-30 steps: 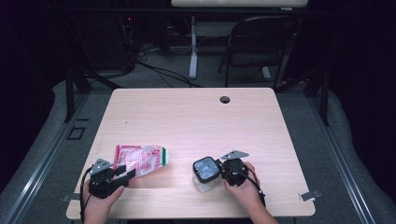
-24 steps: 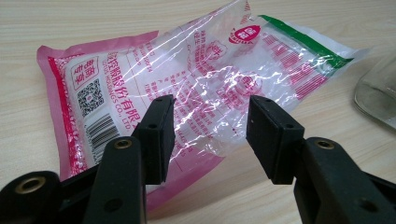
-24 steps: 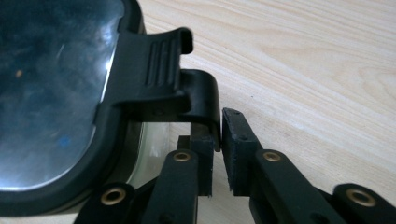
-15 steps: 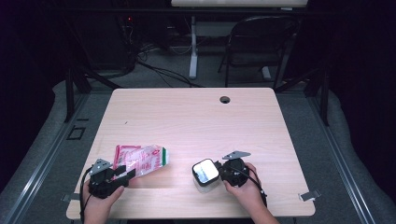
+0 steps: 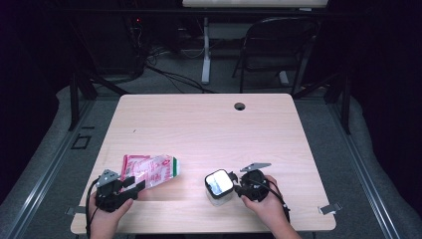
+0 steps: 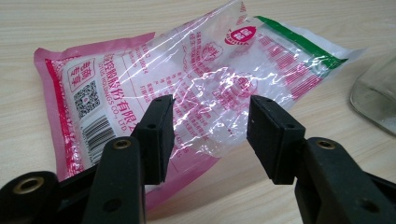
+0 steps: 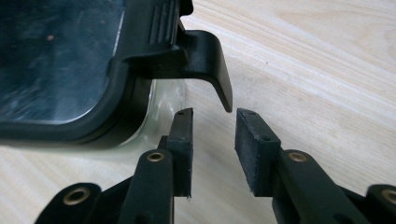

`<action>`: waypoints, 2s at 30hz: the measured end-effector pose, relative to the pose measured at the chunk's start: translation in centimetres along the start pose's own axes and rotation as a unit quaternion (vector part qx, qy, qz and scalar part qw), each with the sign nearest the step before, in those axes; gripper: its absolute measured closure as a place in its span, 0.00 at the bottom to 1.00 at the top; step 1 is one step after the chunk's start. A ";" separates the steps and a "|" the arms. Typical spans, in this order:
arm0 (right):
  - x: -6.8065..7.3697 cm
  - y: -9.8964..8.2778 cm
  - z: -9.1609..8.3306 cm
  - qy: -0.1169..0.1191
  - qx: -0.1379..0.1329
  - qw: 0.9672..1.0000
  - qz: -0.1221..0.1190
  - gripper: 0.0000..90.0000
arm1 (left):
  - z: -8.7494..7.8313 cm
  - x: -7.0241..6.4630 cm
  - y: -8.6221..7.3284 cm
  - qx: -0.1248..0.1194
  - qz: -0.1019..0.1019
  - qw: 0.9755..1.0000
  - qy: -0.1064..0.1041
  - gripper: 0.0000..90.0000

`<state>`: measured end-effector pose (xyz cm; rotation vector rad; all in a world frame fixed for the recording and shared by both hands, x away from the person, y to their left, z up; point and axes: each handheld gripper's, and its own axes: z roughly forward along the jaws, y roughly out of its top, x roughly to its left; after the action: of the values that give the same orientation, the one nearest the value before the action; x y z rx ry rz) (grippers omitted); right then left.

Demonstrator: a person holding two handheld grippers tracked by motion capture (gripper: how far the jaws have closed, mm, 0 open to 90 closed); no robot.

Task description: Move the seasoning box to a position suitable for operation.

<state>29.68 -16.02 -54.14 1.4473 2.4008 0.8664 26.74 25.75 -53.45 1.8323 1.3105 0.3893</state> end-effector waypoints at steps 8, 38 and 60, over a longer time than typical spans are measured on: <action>-0.5 0.6 -2.6 0.013 0.003 1.000 0.004 0.67 | -0.1 -1.1 0.7 -0.012 0.001 1.000 -0.007 0.56; 0.1 5.0 -3.6 0.014 -0.024 1.000 -0.003 0.86 | 4.3 -9.4 4.2 0.038 0.082 0.992 -0.092 0.77; 0.5 5.0 -3.6 0.027 -0.027 0.999 -0.008 0.91 | 6.9 -13.5 3.7 0.069 0.126 0.981 -0.129 1.00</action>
<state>31.51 -15.20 -48.25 1.4004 2.4053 0.9699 28.16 10.22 -52.00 2.0958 0.9510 0.1865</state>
